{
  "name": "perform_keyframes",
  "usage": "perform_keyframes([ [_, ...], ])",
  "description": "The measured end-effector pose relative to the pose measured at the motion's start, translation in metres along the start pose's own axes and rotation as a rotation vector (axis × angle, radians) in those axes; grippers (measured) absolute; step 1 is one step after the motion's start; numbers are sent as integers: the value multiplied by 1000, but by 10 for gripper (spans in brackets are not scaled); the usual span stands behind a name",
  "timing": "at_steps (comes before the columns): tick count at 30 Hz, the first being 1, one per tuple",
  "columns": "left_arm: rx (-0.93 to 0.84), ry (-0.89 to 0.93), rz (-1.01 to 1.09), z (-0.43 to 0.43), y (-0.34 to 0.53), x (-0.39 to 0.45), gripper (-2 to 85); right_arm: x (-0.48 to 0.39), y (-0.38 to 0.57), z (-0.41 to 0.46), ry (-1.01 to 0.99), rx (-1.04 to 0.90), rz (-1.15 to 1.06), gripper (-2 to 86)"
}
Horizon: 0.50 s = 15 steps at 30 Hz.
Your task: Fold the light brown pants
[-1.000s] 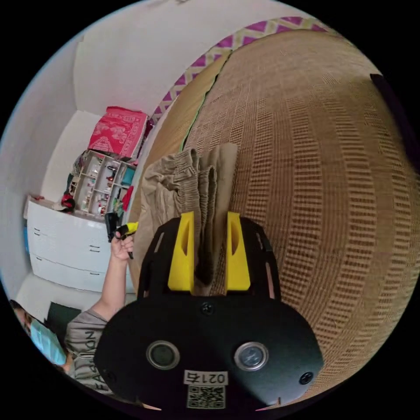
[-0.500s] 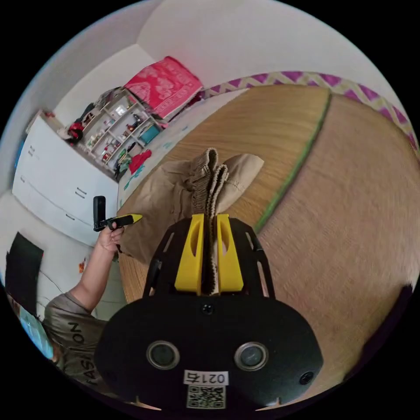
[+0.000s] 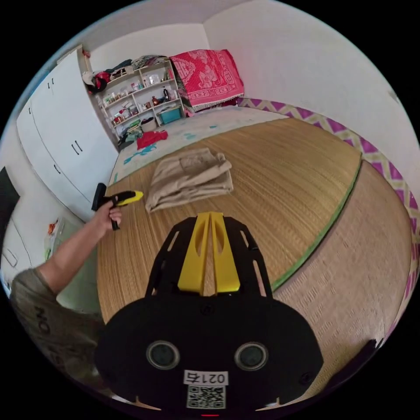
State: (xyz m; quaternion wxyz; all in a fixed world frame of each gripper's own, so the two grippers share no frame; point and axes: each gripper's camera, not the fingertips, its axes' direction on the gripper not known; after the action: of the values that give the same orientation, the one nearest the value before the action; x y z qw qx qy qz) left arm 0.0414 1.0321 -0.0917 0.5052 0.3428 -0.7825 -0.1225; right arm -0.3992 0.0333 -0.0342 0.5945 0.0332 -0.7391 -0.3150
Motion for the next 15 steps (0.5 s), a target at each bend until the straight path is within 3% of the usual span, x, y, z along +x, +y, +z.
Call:
perform_keyframes([
  [5, -103, 112, 118, -7, 87, 37, 17, 23, 177, -71, 72, -38, 59, 2],
  [7, -222, 172, 206, 12, 136, 73, 4, 32, 232, -105, 137, -11, 129, 14],
  [11, -380, 316, 302, 44, 209, 118, -5, 52, 346, -194, 447, 86, 303, 73],
  [15, -443, 527, 251, 77, 289, 152, -8, 68, 410, -265, 729, 170, 372, 90],
])
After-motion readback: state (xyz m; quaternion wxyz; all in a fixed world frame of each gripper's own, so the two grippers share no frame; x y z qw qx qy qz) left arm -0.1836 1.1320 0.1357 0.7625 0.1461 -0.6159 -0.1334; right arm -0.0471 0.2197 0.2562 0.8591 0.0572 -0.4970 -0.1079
